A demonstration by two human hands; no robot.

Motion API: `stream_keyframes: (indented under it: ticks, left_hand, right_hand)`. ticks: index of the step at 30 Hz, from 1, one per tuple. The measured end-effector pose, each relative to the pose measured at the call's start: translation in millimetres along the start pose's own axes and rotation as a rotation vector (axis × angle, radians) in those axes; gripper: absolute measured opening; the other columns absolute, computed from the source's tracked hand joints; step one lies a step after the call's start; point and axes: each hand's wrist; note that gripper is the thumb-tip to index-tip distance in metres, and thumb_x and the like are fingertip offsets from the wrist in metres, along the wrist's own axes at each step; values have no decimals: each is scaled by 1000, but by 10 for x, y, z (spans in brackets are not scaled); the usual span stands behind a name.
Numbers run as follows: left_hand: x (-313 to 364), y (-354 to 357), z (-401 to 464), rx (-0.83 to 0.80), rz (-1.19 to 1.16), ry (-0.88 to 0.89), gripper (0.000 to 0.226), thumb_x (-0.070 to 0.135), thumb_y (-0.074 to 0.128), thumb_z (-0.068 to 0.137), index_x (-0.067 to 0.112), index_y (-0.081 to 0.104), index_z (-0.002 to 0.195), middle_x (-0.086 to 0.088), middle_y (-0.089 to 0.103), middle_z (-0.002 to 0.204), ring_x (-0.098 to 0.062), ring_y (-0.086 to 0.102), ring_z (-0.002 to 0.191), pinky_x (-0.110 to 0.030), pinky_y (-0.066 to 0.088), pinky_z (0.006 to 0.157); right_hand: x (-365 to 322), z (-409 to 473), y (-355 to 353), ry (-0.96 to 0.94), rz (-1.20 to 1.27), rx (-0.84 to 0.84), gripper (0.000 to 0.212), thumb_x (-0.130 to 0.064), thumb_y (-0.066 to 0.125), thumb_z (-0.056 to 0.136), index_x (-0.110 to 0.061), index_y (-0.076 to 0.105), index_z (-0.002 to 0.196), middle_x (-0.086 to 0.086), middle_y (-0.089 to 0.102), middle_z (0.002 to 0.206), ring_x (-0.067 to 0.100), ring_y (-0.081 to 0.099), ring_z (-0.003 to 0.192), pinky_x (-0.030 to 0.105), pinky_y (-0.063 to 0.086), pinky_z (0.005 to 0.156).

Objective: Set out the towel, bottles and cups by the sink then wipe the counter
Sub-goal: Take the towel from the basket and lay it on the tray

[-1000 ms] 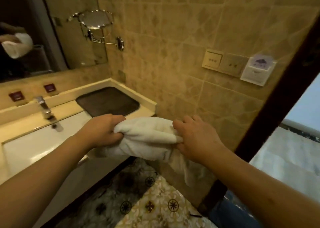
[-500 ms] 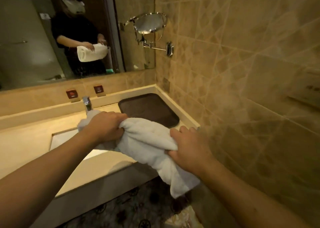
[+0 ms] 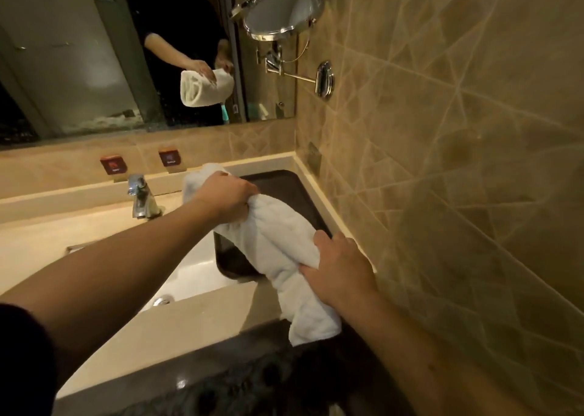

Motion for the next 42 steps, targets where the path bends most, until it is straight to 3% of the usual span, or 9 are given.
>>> stream_keyframes:
  ticks: [3,15,20,27,31,33,36,39,42]
  left_hand:
    - [-54,271,561,-25,13,25,39,22,57,87,39,67,121,6,73,114,-21,64,103,-37,42,89]
    - [-343,1413,2620,-160,-65,205,43,16,52,84,39,68,117,6,73,108,-24,62,102,-39,38,91]
    - [-382,1823,3101,-171,-107,271,46,16,53,83,42,67,119,4,72,103,-25,61,99,-39,32,82]
    - [-361,2240,3273,-41,-194,242,52,23,71,76,26,59,126,-3,60,130,-29,49,121,-45,39,98]
    - [-475,2393,3108,145,-531,-289,83,45,81,60,23,43,130,-6,44,134,-29,42,124,-45,43,97]
    - [-549,2516,3040,60,-824,-464,91,48,81,60,20,39,135,-5,38,137,-26,38,128,-42,43,96]
    - [-614,2704,3022,-140,-1126,-335,84,42,77,76,12,40,144,-9,41,147,-25,41,135,-44,41,110]
    - [-565,2843,3034,-239,-1161,-244,88,43,69,85,13,25,156,-9,33,159,-25,32,145,-36,27,118]
    - [-518,2906,3086,-261,-1125,-229,98,58,62,77,18,20,158,-6,29,162,-24,27,147,-30,23,112]
  right_hand:
    - [92,388,113,52,-11,-9,55,-64,51,91,-29,42,133,7,52,130,26,53,116,37,45,94]
    - [379,2101,723,285,13,-182,56,-52,59,93,-23,40,137,14,51,129,32,49,118,42,47,95]
    - [468,2485,932,308,-69,-181,54,-56,56,93,-26,40,136,9,55,130,27,55,118,39,48,95]
    - [488,2645,1171,348,-249,-267,55,-60,52,94,-24,39,133,7,52,130,25,53,116,40,50,89]
    - [349,2483,1273,22,-401,13,46,-28,62,86,-17,54,129,14,58,122,33,54,107,50,47,89]
    - [275,2400,1424,-230,-320,-20,50,-27,67,80,-17,58,128,14,59,128,35,53,116,54,40,102]
    - [306,2345,1618,-309,-388,-253,57,-47,66,88,-20,55,137,15,48,149,36,43,135,55,24,115]
    - [555,2327,1680,-316,-527,-363,62,-50,53,96,-22,40,150,15,22,164,36,21,149,55,7,121]
    - [757,2313,1705,-344,-494,-365,53,-44,46,100,-24,42,149,12,21,164,34,20,150,55,12,119]
Point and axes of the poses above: each hand's wrist, its own z-axis towards the middle knuckle, its own y-axis out of the palm, x = y × z
